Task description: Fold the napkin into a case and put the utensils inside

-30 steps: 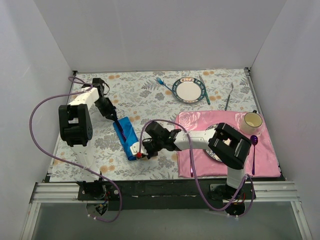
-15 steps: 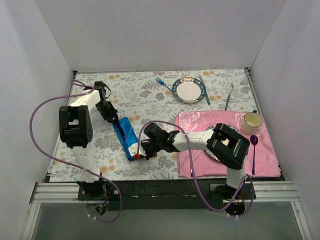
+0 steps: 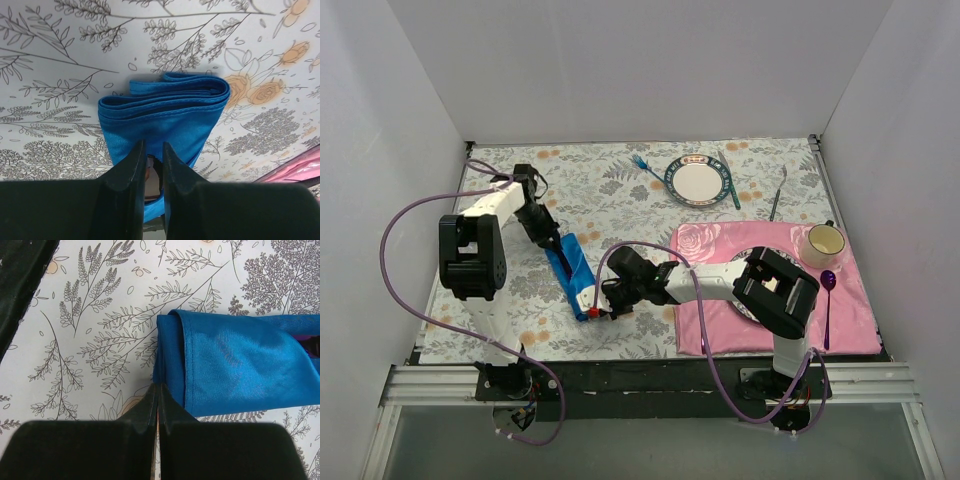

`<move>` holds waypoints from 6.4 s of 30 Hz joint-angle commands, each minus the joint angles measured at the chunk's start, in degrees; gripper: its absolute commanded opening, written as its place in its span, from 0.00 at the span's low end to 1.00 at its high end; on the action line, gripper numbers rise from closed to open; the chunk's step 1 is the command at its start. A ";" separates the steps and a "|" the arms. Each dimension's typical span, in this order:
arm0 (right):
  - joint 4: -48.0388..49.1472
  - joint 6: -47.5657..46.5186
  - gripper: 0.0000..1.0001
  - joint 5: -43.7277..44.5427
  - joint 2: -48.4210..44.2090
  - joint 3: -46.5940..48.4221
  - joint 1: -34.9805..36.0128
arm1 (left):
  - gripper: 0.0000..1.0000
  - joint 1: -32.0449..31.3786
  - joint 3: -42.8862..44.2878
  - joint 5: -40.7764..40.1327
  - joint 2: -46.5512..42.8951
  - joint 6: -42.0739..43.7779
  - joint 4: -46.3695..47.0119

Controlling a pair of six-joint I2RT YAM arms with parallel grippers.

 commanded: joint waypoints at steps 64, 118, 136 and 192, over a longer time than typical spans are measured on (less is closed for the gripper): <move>-16.48 37.69 0.91 7.05 19.58 59.21 -35.72 | 0.98 11.32 8.70 8.53 -18.61 -1.85 24.34; -6.99 59.06 0.91 13.46 45.01 68.03 -37.58 | 0.98 15.45 12.22 5.98 -12.10 -5.98 12.91; -8.05 60.74 0.72 6.35 39.38 61.35 -32.31 | 0.98 16.68 12.04 6.77 -12.01 -6.24 12.11; -17.72 20.14 0.72 -0.60 33.05 61.26 -33.18 | 0.98 18.88 9.67 9.06 -13.77 -7.56 12.55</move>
